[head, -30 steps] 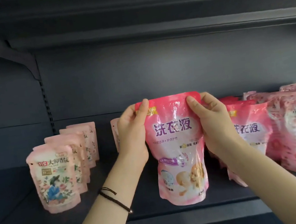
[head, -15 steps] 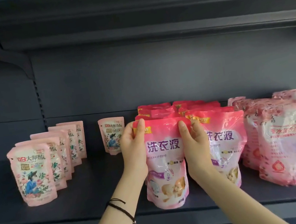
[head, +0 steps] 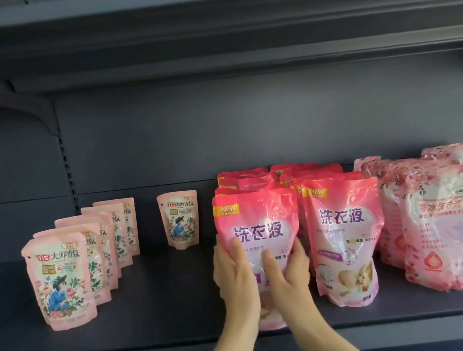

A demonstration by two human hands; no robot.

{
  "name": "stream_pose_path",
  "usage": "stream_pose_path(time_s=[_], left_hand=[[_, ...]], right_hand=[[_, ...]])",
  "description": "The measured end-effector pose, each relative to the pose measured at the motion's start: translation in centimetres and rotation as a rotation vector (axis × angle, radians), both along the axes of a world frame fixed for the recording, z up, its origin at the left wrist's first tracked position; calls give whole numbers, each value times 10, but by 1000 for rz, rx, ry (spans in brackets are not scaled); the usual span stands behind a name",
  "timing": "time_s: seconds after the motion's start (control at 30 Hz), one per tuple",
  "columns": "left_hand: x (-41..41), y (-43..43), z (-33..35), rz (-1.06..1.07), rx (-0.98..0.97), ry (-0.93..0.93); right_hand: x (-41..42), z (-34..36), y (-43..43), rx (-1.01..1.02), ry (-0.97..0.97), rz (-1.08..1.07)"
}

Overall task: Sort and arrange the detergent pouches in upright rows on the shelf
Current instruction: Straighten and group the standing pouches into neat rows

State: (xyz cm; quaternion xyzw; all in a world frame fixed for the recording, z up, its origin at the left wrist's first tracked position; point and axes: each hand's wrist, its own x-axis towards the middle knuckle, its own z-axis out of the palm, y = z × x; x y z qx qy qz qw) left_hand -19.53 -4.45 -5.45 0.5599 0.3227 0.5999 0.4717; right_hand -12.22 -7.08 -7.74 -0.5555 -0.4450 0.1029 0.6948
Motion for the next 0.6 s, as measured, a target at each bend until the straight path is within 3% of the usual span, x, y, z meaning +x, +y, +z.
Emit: stream_pose_path(time_s=[0.1,0.6], left_hand=[[3,1,2,-139,-30,-112],[-5,31,-2,-142,-38,-30]], right_hand=[[-4,-3,7,5,-3,-25],[2,3,19,-42,52,36]])
